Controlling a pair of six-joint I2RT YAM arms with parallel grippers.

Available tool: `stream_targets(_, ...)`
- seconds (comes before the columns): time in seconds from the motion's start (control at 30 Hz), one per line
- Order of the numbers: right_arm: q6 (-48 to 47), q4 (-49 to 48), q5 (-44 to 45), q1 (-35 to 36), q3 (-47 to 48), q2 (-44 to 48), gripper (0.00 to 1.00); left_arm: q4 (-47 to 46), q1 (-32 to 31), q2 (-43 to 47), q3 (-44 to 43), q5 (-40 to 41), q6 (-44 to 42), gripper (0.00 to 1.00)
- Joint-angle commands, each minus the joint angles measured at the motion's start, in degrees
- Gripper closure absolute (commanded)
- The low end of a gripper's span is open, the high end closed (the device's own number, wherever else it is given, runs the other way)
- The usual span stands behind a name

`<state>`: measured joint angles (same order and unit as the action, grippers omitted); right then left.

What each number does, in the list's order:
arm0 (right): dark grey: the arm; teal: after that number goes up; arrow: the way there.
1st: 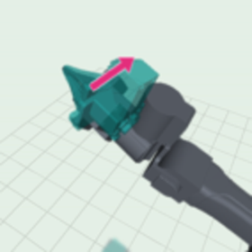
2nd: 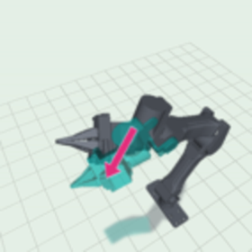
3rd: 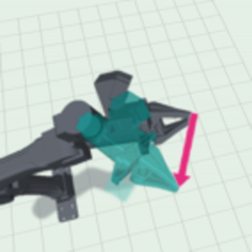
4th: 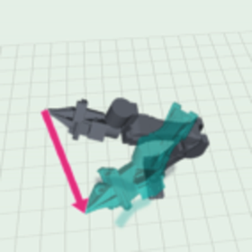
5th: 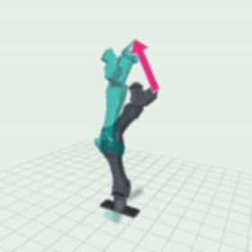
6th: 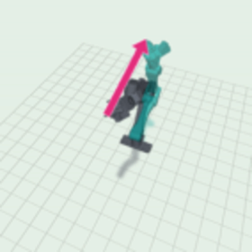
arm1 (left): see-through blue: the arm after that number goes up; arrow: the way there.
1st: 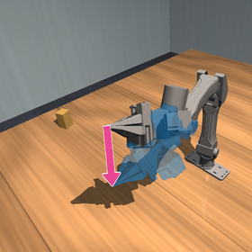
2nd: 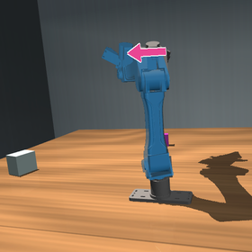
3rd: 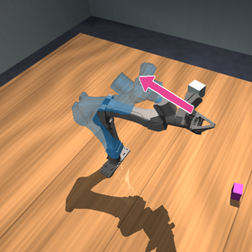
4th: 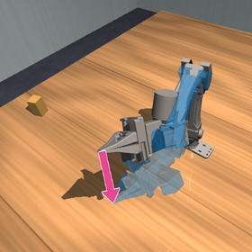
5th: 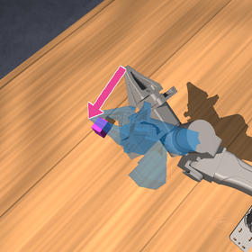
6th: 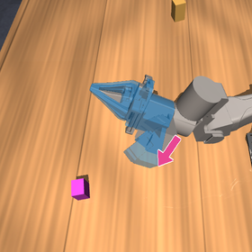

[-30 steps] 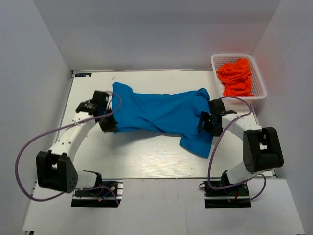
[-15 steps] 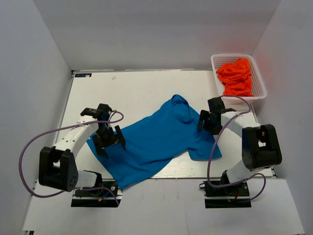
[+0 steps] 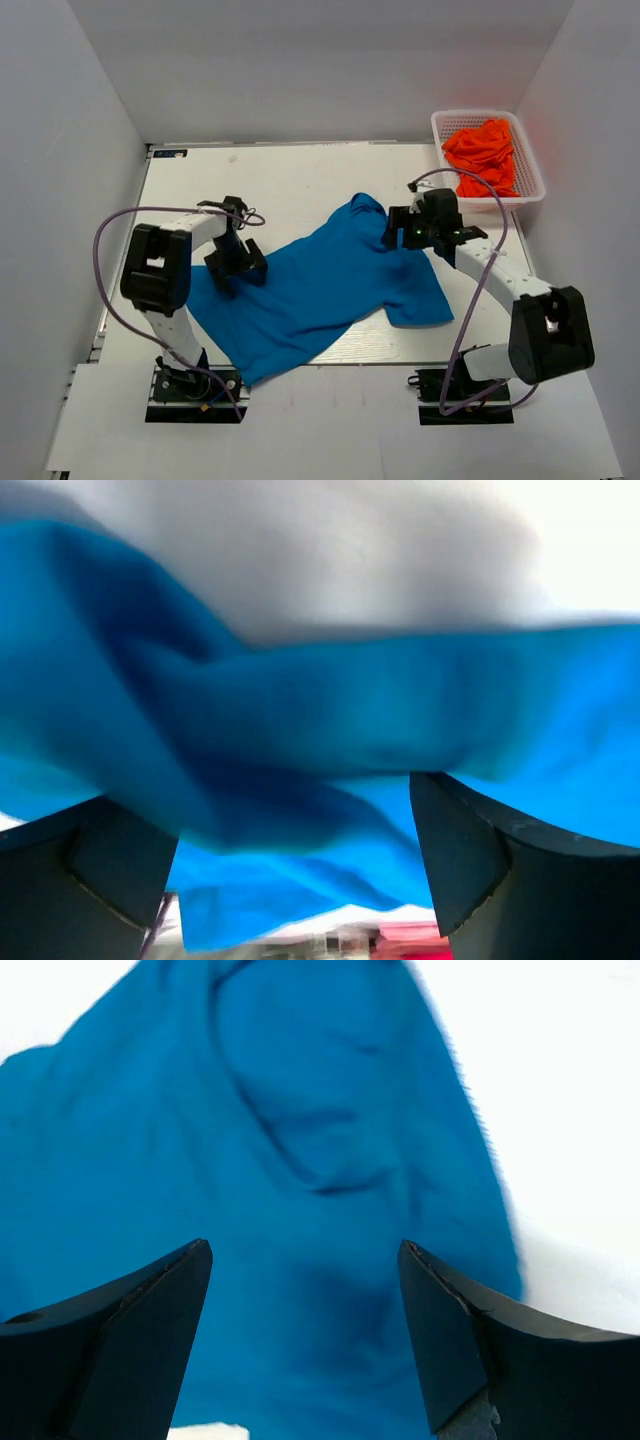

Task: Fold and stack the t-shirts
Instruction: Flatten out the tshirt

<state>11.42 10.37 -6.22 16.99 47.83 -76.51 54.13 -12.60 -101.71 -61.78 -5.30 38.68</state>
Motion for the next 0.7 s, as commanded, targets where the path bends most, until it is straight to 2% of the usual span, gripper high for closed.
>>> stream_targets(0.0, -1.9, -6.8, -6.2, 1.8, 2.2, -3.8, 0.19, -7.1, -0.3, -4.6, -6.0, 2.7, 0.8, 0.00)
stream_targets(0.2, -1.2, -7.9, -5.0, 2.1, 8.7, -13.8, 0.19, -10.9, -0.3, -21.3, -23.5, 6.0, -2.8, 0.00)
stream_targets(0.27, -0.2, -6.3, -1.5, 2.2, 13.9, -19.3, 0.18, -13.3, 0.2, -26.1, -33.9, 6.0, -6.8, 0.00)
stream_targets(0.3, 0.8, -3.6, -0.3, 1.8, 15.2, -23.4, 0.18, -13.3, 0.2, -31.7, -38.3, 5.4, -8.0, 0.00)
stream_targets(0.33, 1.3, -2.6, 1.5, 1.9, 17.5, -24.2, 0.18, -10.2, 0.2, -34.8, -48.9, 4.9, -9.0, 0.00)
stream_targets(0.43, 1.0, -1.7, 3.1, 2.1, 20.4, -26.0, 0.18, 0.5, 0.2, -42.6, -66.8, 5.9, -9.7, 0.00)
stream_targets(0.47, 0.4, -1.9, 2.2, 2.3, 20.6, -25.8, 0.18, 1.1, 0.2, -41.8, -66.9, 6.6, -9.7, 0.00)
stream_targets(0.5, -4.3, -2.4, 0.2, 2.6, 20.5, -24.4, 0.18, 1.2, 0.2, -40.0, -65.2, 8.4, -10.2, 0.00)
stream_targets(0.53, -6.0, -3.9, -0.3, 3.9, 20.1, -24.0, 0.18, 0.1, 0.2, -37.1, -58.2, 9.2, -10.2, 0.00)
stream_targets(0.57, -6.9, -4.7, 0.0, 4.3, 19.8, -23.2, 0.15, -2.9, 0.2, -29.8, -53.6, 9.2, -10.2, 0.00)
stream_targets(0.6, -9.5, -4.9, 0.2, 4.9, 18.7, -21.4, 0.14, -4.5, 0.7, -25.8, -44.0, 10.6, -8.5, 0.00)
stream_targets(0.67, -9.0, -5.5, 2.1, 6.1, 18.2, -20.9, 0.12, -7.0, 0.7, -14.4, -34.8, 15.0, -6.8, 0.00)
